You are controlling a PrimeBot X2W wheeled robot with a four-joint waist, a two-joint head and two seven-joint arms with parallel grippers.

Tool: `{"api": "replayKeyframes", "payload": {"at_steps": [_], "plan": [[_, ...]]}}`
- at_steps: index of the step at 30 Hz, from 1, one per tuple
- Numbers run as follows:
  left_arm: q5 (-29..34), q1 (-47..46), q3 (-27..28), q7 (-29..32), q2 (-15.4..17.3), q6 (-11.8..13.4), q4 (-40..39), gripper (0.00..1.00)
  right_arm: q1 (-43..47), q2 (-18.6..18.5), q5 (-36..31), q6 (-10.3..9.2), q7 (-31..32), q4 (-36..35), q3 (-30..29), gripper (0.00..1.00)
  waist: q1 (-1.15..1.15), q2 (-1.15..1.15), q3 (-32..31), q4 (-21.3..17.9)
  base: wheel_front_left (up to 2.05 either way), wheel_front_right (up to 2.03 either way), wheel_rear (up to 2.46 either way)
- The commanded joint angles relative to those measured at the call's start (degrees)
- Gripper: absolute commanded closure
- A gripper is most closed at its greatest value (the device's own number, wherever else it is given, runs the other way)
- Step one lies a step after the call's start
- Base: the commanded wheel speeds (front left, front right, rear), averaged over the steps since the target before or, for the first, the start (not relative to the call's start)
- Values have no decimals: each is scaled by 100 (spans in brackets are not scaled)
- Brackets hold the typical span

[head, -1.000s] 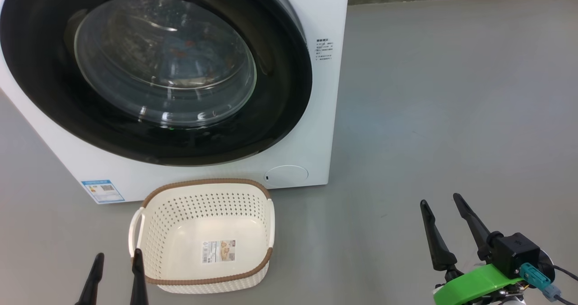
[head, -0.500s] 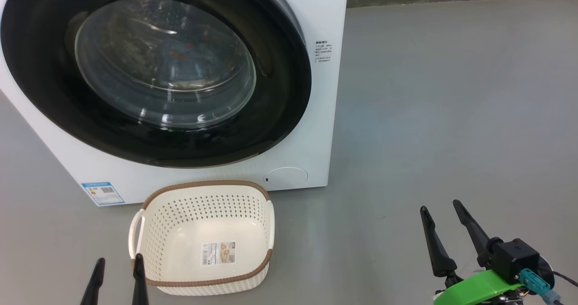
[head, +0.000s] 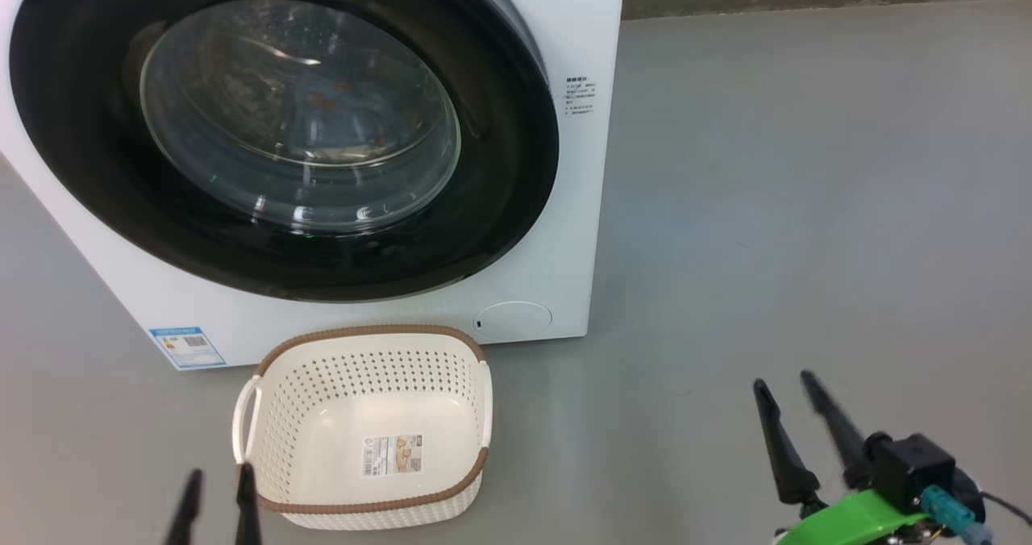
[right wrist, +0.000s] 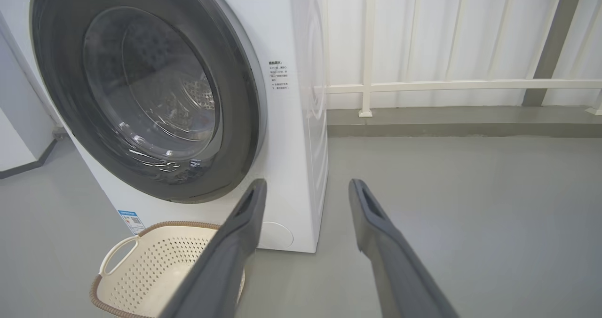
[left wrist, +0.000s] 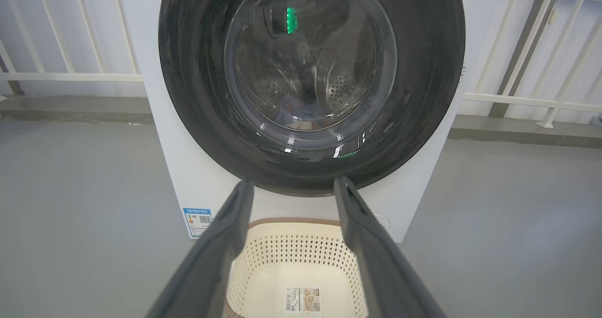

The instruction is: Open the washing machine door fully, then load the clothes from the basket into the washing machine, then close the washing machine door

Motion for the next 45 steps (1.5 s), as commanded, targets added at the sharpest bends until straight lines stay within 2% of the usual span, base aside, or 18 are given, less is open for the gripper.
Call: {"api": "replayKeyframes", "payload": {"at_steps": [1,5,10,15,45], "plan": [[-7,-3,1,2,0,-1,3,100,-1,0,8,0,1,1,0,100,0,0,0,0,0,0,0],[-148,-34,-13,69,-37,-8,173,100,35,3,154,-1,41,158,-5,100,1,0,0,-2,0,0,0],[-476,-84,11,153,-31,-25,199,100,25,4,496,-2,129,158,-28,100,13,0,-13,-9,0,0,0],[-802,-141,32,232,-25,-42,232,100,4,4,836,-3,213,170,-51,100,1,0,1,-15,0,0,0],[-2740,-486,172,724,11,-142,428,100,-112,5,2858,-11,720,225,-190,100,0,0,9,-53,0,0,0]]}}
